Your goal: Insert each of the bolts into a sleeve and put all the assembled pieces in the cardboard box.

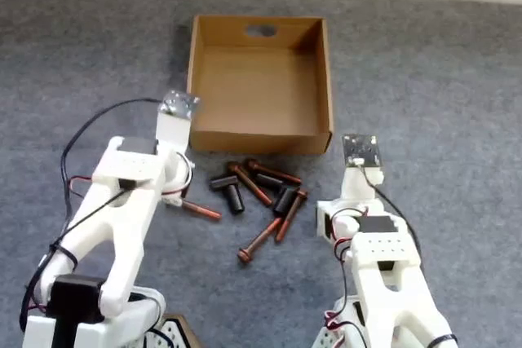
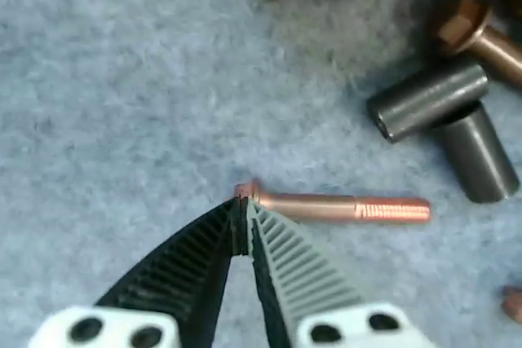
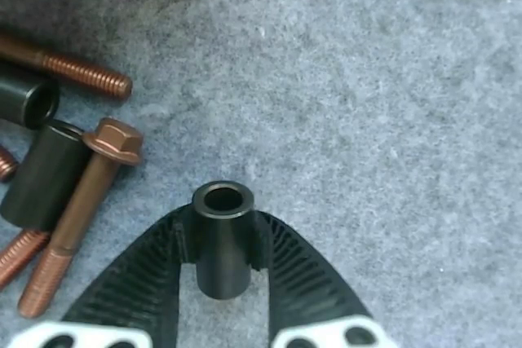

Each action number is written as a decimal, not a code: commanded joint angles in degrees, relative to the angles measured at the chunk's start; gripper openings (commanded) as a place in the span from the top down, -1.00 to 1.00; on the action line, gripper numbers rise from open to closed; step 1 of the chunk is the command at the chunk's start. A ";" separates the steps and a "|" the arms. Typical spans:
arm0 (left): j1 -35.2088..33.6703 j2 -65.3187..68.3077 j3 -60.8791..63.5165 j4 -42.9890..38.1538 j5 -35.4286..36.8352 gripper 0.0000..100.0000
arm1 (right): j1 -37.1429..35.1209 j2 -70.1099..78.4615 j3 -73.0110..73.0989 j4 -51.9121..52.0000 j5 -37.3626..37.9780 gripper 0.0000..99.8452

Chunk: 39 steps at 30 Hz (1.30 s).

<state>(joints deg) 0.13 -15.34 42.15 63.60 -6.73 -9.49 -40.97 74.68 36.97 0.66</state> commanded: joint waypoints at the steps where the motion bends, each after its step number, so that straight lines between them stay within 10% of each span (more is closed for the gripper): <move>1: -0.48 -0.57 -5.58 6.77 0.53 0.97 | -0.13 -1.27 -0.22 -0.66 0.62 0.99; 8: 0.31 0.04 -2.86 8.26 2.20 0.75 | -0.13 -1.27 -0.22 -0.66 0.62 0.99; 18: 2.95 0.04 -0.40 6.59 24.79 0.21 | -0.13 -1.27 -0.22 -0.66 0.62 0.99; 29: 1.54 -0.48 18.86 -23.91 25.23 0.51 | -0.13 -1.27 -0.22 -0.66 0.62 0.99; 39: -1.36 -0.48 19.21 -23.12 35.16 0.96 | -0.13 -1.27 -0.22 -0.66 0.62 0.99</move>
<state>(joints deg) 0.75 -15.78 61.23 40.13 27.56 -9.49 -40.97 74.68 36.97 0.66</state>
